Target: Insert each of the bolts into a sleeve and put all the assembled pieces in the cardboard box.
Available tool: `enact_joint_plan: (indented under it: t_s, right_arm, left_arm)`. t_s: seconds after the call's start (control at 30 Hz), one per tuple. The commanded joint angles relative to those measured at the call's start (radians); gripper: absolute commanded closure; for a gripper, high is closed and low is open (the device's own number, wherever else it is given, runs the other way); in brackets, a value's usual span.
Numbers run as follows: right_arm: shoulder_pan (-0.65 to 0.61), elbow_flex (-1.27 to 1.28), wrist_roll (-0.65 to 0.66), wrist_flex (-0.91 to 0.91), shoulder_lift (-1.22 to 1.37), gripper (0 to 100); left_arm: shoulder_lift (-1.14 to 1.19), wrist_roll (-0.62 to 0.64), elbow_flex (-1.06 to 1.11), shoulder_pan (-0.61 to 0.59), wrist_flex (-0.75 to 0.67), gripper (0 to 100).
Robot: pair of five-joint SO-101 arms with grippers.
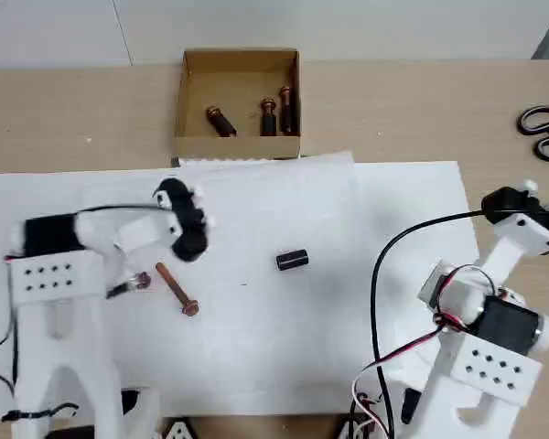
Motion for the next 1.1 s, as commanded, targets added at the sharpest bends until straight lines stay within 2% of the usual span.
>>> enact_joint_plan:
  t_s: [0.0,0.23,0.47,0.67,0.87,1.07]
  right_arm:
    - [0.012,-0.006,0.009,-0.018,-0.018,99.6]
    - [0.012,-0.006,0.009,-0.084,-0.018,99.6]
    - [0.010,-0.006,0.006,-0.127,-0.012,99.6]
    - [0.010,-0.006,0.006,-0.125,-0.010,99.6]
    - [0.008,-0.006,0.003,-0.140,-0.010,99.6]
    - [0.008,-0.006,0.003,-0.154,-0.010,99.5]
  left_arm:
    - [0.034,-0.273,-0.047,-0.069,-0.063,99]
    - [0.092,-0.578,-0.042,-0.137,-0.100,99]
    - [0.166,-0.718,-0.047,-0.140,-0.107,92]
    - [0.264,-0.743,-0.042,-0.089,-0.172,90]
    - [0.394,-0.743,-0.047,-0.037,-0.322,90]
    - [0.446,-0.743,-0.047,-0.028,-0.342,90]
